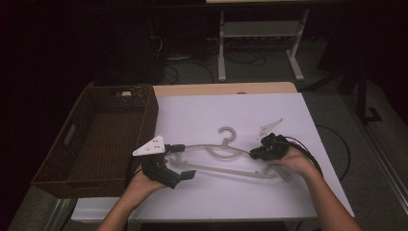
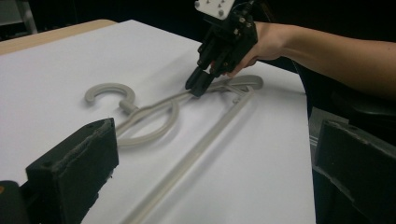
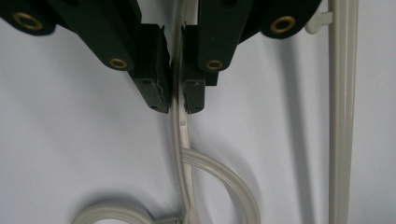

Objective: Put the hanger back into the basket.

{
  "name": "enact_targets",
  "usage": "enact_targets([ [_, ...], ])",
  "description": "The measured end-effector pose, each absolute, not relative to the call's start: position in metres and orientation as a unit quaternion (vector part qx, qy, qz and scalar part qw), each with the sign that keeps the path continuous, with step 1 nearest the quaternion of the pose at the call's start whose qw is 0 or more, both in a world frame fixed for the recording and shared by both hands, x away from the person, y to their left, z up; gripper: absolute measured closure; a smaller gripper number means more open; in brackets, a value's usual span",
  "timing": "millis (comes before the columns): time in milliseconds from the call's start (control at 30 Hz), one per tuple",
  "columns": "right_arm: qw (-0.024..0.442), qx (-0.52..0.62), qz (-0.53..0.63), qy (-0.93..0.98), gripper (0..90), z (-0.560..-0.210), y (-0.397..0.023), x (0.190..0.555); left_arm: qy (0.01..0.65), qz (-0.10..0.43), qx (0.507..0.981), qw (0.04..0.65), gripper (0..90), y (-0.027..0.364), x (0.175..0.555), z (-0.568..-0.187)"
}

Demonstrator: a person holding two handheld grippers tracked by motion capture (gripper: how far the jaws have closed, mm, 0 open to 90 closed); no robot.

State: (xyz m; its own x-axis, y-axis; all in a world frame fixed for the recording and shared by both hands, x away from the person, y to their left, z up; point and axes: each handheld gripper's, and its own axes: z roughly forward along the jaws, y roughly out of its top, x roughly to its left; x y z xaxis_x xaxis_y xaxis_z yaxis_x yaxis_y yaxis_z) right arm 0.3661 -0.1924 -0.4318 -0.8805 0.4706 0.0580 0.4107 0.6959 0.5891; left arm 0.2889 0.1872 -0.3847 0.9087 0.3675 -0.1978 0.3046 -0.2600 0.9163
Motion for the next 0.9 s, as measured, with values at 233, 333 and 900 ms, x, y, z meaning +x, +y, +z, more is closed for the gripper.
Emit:
enact_targets([
  [233,0.066,0.244,0.303,0.919,60.8,-0.425,-0.189,0.358,0.212,0.027,0.794,0.569,0.0,0.187,0.289,-0.385],
  [333,0.075,0.261,0.31,0.911,63.8,-0.414,-0.189,0.347,0.212,0.026,0.794,0.569,0.0,0.188,0.289,-0.385],
  [900,0.081,0.32,0.282,0.901,89.4,-0.426,-0.199,0.317,0.212,0.027,0.796,0.567,0.0,0.188,0.289,-0.386],
])
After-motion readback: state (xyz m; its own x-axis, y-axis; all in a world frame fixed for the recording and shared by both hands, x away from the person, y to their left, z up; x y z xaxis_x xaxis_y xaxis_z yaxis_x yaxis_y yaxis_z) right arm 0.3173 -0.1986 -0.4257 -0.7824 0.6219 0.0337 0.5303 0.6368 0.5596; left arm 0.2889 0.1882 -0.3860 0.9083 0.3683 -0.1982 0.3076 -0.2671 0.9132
